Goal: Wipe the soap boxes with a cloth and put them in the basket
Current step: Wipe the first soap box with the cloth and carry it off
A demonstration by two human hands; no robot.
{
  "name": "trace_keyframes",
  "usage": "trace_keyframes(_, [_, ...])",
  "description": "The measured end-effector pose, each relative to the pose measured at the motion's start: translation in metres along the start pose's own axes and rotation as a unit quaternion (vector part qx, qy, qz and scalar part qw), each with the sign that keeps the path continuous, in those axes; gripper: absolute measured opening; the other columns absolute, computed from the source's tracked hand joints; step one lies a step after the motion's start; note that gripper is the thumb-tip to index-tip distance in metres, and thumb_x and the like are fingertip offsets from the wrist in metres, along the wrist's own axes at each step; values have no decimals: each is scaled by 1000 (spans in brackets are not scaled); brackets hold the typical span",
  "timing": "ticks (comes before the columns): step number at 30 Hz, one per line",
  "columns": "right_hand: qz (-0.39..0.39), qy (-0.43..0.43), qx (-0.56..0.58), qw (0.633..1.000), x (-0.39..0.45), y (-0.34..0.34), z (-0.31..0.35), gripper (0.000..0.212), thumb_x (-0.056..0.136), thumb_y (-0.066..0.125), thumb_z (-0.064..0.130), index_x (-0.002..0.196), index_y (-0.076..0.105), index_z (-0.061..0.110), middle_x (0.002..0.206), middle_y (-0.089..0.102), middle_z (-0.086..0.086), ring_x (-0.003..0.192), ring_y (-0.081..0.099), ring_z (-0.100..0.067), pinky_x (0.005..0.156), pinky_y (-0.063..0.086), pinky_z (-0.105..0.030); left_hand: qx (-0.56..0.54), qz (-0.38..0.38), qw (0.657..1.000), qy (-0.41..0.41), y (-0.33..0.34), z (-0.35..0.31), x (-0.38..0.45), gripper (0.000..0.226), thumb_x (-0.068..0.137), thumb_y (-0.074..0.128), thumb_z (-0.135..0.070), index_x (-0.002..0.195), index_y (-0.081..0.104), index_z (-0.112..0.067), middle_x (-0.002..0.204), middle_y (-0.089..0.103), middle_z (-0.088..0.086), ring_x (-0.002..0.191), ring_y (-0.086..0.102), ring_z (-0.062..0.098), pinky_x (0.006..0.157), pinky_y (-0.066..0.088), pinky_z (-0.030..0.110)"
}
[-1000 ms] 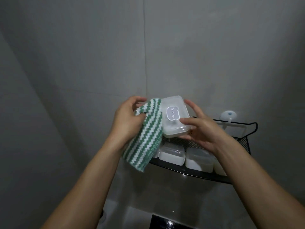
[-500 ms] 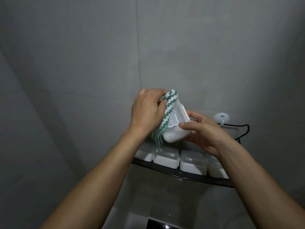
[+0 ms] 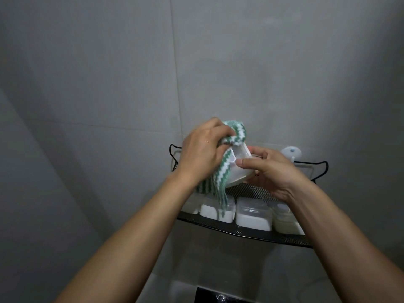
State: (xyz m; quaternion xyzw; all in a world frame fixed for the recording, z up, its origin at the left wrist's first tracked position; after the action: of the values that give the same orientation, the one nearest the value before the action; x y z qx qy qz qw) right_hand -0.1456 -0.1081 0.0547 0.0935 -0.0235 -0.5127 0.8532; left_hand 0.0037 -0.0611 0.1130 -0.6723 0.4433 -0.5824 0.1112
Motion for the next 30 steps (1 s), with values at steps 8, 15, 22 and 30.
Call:
trace_keyframes(8, [-16, -15, -16, 1000, -4, -4, 12, 36, 80, 72, -3, 114, 67, 6, 92, 75, -9, 75, 71, -18, 64, 60, -32, 27, -57, 997, -43, -4, 24, 14, 27, 93, 61, -14, 118, 72, -15, 100, 64, 6, 90, 61, 23, 77, 50, 39])
trace_keyframes(15, [-61, -14, 80, 995, 1, -5, 18, 38, 86, 66, -3, 123, 60, -4, 90, 71, -14, 60, 69, -15, 56, 61, -31, -48, -90, 993, -59, 5, 2, -18, 29, 90, 65, -3, 118, 70, -5, 98, 59, 6, 82, 54, 12, 77, 38, 3])
trace_keyframes(22, [-42, -26, 80, 996, -1, -11, 21, 55, 68, 73, 8, 121, 62, -2, 104, 72, -19, 77, 73, -23, 67, 63, -37, -85, -62, 993, -44, 5, -13, -33, 33, 90, 63, 0, 122, 69, -6, 103, 57, 6, 83, 52, 10, 77, 35, 1])
trace_keyframes(30, [-8, -42, -10, 999, -5, -1, 25, 42, 74, 73, 2, 116, 68, 5, 99, 75, -11, 76, 72, -18, 63, 61, -32, -83, -48, 993, -67, -9, 21, 23, 36, 89, 57, 4, 119, 70, -10, 107, 63, 9, 99, 59, 18, 88, 39, 14])
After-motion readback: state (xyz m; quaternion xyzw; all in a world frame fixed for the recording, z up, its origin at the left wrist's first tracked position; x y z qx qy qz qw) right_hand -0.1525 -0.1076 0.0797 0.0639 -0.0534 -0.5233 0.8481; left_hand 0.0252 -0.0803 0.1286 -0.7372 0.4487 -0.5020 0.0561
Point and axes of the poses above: each hand's wrist, its own x-axis towards the middle knuckle, its own y-axis out of the palm, z = x × y, the point moved 4 cm from there along x, towards the middle knuckle
